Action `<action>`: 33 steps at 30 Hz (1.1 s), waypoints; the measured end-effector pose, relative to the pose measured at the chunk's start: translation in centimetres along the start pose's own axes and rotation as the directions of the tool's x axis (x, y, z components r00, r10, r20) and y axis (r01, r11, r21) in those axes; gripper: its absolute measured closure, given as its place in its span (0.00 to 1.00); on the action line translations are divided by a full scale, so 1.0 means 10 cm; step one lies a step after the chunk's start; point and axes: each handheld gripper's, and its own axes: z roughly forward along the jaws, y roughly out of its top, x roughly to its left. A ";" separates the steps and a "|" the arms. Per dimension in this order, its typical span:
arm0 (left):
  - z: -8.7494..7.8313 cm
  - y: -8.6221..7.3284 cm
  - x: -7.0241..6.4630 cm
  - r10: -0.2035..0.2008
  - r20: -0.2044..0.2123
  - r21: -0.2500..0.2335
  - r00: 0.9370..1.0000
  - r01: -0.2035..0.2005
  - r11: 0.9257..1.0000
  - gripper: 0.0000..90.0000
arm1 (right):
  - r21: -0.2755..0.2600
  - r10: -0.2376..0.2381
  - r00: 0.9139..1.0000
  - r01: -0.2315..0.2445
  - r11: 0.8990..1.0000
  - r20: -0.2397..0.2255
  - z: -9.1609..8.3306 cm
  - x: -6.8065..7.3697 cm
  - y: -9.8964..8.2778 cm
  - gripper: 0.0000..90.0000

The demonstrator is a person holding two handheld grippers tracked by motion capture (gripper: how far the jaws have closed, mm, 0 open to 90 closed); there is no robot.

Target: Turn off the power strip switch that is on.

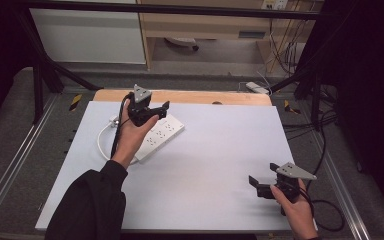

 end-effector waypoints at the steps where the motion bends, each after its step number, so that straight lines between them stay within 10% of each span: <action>1: 0.01 0.00 0.00 -0.002 -0.003 0.001 1.000 0.002 1.000 0.31 | 0.001 0.001 1.000 -0.001 1.000 -0.001 0.00 0.00 0.00 0.04; 33: 0.24 -0.14 0.01 -0.005 0.023 0.087 1.000 0.003 0.996 0.77 | 0.012 -0.008 1.000 0.008 1.000 -0.011 0.02 0.00 0.00 0.04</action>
